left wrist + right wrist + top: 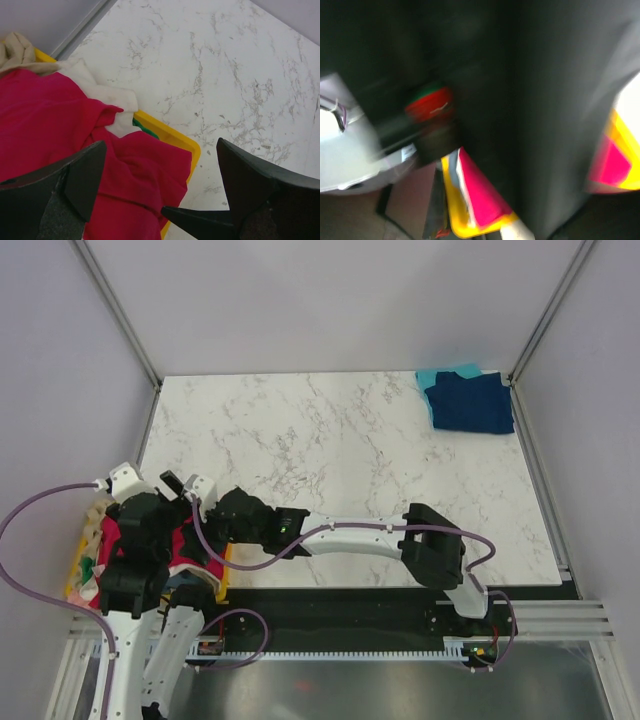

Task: Fold and stack the t-shirts
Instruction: Grab the tshirt from the pile

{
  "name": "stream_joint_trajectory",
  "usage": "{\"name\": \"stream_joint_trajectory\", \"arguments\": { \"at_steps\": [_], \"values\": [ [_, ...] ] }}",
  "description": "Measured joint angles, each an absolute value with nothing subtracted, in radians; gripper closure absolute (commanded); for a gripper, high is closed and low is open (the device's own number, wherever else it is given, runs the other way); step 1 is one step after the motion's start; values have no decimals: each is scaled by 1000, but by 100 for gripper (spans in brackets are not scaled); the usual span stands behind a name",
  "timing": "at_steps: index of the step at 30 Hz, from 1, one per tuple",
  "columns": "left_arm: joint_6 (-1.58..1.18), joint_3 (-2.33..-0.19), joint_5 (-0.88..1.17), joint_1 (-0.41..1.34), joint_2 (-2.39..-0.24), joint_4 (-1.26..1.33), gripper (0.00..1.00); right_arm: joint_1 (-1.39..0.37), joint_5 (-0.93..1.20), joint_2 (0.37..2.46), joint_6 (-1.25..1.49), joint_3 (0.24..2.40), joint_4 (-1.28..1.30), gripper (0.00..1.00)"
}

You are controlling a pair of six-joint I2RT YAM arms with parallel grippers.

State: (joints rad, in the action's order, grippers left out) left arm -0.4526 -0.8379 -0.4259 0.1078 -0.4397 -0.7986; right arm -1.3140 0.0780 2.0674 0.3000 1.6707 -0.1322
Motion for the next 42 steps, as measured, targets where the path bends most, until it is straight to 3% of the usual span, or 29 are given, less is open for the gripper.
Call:
{"name": "stream_joint_trajectory", "arguments": {
  "at_steps": [4,7,14,19,24,27,30,31,33,34,42],
  "values": [
    [-474,-835,-474,103,-430,-815,0,-1289,100,2116,317,1716,-160,40],
    [-473,-835,-524,103,-418,-833,0,-1275,145,2144,339,1740,-165,36],
    [-528,-835,-579,120,-403,-854,0,-1229,191,2131,399,1578,-256,9],
    [-654,-853,-708,117,-390,-922,0,-1195,190,2133,432,1505,-264,7],
    [-725,-872,-764,113,-376,-960,0,-1195,191,2133,447,1500,-277,12],
    [-737,-872,-768,113,-376,-970,0,-1196,195,2147,450,1522,-276,26],
    [-739,-872,-768,113,-376,-972,0,-1197,206,2173,455,1559,-276,50],
    [-739,-872,-768,113,-376,-972,0,-1197,210,2184,457,1572,-276,65],
    [-739,-872,-768,113,-377,-972,0,-1197,215,2200,460,1591,-278,82],
    [-739,-872,-768,113,-377,-971,0,-1197,215,2204,462,1595,-277,100],
    [-739,-872,-767,113,-377,-971,1,-1197,181,2201,436,1621,-218,100]
  ]
}}
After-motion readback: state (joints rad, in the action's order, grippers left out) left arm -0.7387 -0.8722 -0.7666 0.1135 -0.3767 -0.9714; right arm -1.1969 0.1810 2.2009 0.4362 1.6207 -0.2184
